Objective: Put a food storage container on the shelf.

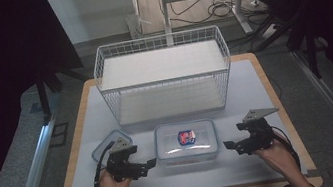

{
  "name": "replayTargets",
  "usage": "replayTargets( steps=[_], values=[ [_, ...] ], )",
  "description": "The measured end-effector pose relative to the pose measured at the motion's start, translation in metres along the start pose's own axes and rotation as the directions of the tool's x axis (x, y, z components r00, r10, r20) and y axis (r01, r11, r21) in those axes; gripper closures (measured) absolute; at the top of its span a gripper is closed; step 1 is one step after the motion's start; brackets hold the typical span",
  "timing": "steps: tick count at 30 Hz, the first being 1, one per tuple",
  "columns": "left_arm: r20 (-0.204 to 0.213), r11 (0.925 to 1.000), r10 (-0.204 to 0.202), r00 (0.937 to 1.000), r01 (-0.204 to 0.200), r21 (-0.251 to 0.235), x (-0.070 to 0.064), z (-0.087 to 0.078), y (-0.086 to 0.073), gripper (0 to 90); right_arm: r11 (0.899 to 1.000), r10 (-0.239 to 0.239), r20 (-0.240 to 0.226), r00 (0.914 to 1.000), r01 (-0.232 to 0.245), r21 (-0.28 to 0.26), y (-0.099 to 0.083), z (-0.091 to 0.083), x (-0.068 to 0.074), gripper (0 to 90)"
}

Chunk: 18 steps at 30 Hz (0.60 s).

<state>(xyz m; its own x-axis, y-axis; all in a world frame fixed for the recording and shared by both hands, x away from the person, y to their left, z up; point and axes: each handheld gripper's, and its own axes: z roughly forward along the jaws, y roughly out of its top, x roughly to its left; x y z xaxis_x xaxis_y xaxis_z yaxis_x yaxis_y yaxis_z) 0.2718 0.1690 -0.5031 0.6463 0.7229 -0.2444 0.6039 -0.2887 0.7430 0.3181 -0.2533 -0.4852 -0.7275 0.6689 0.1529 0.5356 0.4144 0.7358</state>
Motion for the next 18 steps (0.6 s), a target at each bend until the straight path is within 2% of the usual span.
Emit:
replayTargets(
  steps=[2,7,9,11,15,16,17,18],
  values=[
    [0.007,1.0000,0.001,1.0000,-0.001,0.006,0.000,0.001,0.003,7.6,1.000,0.006,-0.011,0.9999,-0.006,0.000,0.002,0.000,0.001,9.3],
    [0.068,0.9990,-0.042,0.9968,0.041,0.019,0.004,0.006,0.013,6.0,0.999,0.034,-0.038,0.9987,-0.033,0.007,0.010,0.001,0.003,8.9],
    [0.095,0.9974,-0.071,0.9929,0.070,0.017,0.009,0.009,0.017,5.6,0.999,0.051,-0.060,0.9969,-0.050,0.009,0.013,0.003,0.004,5.7],
    [0.135,0.9955,-0.095,0.9863,0.092,0.022,0.012,0.014,0.020,6.7,0.997,0.078,-0.089,0.9930,-0.077,0.011,0.016,0.005,0.004,4.2],
    [0.164,0.9944,-0.100,0.9813,0.093,0.051,0.013,0.027,0.029,6.9,0.995,0.100,-0.125,0.9872,-0.097,0.029,0.021,0.013,0.004,5.1],
    [0.175,0.9937,-0.103,0.9792,0.093,0.062,0.014,0.031,0.031,6.9,0.994,0.103,-0.133,0.9858,-0.098,0.041,0.022,0.017,0.005,5.7],
    [0.198,0.9919,-0.114,0.9735,0.100,0.078,0.015,0.038,0.034,6.9,0.992,0.112,-0.150,0.9824,-0.103,0.067,0.023,0.023,0.006,7.0],
    [0.198,0.9919,-0.114,0.9735,0.100,0.078,0.015,0.038,0.034,6.9,0.991,0.120,-0.156,0.9805,-0.108,0.086,0.024,0.027,0.006,7.7]
  ],
)
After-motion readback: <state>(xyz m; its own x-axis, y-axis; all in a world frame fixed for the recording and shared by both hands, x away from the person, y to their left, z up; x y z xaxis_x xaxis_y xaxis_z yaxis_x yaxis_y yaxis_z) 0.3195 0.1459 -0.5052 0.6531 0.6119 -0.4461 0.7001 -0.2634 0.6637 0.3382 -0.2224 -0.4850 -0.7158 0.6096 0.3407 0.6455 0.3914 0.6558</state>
